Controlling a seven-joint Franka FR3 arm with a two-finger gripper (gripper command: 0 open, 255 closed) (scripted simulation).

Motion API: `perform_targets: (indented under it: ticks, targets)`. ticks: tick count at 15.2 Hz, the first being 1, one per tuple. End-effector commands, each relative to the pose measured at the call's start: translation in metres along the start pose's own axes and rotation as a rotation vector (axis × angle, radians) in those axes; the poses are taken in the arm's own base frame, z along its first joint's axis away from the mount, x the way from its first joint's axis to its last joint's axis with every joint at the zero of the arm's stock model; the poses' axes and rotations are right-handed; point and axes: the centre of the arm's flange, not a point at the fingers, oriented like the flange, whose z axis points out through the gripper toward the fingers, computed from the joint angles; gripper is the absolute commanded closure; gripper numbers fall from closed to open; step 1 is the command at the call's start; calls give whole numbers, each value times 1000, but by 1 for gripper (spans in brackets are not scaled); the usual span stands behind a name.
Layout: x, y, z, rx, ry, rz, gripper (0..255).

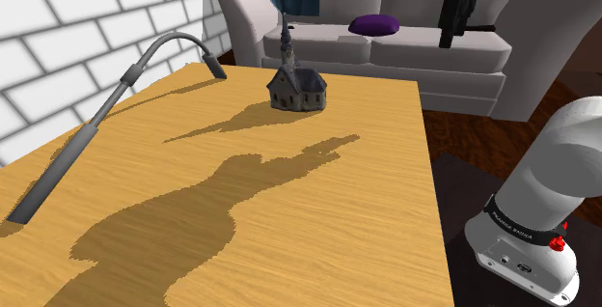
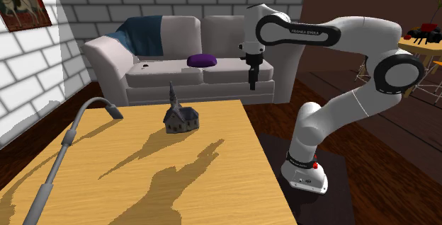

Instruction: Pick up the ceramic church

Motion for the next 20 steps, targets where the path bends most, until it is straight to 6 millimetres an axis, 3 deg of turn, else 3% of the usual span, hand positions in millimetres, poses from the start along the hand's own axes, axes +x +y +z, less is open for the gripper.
perform_targets:
  ticks: [1, 20]
  targets:
    - [0, 0, 0, 0, 0, 0, 0]
    - [170, -131, -50, 35, 223, 167, 0]
